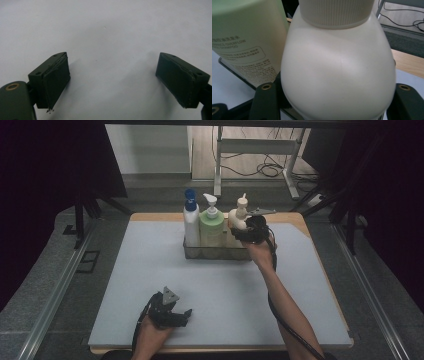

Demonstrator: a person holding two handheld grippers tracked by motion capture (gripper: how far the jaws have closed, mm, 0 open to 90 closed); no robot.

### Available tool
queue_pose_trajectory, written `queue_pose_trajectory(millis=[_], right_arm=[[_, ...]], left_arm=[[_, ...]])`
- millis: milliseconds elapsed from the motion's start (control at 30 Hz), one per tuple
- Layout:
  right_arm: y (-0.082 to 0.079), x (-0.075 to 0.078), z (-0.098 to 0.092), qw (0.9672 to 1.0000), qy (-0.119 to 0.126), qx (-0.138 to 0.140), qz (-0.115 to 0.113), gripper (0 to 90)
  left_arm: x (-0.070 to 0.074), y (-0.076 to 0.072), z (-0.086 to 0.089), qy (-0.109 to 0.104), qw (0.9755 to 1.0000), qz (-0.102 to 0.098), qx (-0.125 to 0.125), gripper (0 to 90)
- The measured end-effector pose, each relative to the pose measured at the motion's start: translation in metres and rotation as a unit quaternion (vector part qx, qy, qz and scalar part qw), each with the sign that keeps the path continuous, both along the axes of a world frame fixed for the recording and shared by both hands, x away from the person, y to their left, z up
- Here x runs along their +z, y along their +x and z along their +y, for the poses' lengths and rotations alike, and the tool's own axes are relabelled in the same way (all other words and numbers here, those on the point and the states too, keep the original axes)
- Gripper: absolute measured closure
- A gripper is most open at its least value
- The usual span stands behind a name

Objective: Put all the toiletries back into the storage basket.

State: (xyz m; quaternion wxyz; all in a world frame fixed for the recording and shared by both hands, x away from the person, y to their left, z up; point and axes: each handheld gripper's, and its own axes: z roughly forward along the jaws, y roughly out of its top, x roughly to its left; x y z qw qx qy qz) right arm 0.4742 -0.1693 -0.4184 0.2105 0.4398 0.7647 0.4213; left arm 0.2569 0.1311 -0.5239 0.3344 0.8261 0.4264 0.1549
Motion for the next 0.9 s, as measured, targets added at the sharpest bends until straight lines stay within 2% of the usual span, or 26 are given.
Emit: queue_pose_trajectory(millis=[133,300,567,700,900], right_arm=[[0.002,0.000,-0.003,0.9998,0.016,0.011,0.005,32.2],[-0.001,0.001,-0.004,0.9997,0.010,0.020,-0.006,20.9],[-0.014,0.009,-0.019,0.9993,0.006,0.035,-0.012,19.2],[-0.021,0.011,-0.028,0.9987,-0.004,0.049,-0.011,18.7],[-0.030,0.013,-0.043,0.9987,0.000,0.050,0.000,21.9]], left_arm=[[0.000,0.000,0.000,0.000,1.0000,0.000,0.000,11.6],[0.000,0.000,0.000,0.000,1.0000,0.000,0.000,11.6],[0.000,0.000,0.000,0.000,1.0000,0.000,0.000,11.6],[0.000,0.000,0.000,-0.002,1.0000,-0.001,0.001,11.6],[0.000,0.000,0.000,-0.002,1.0000,-0.001,0.001,11.6]])
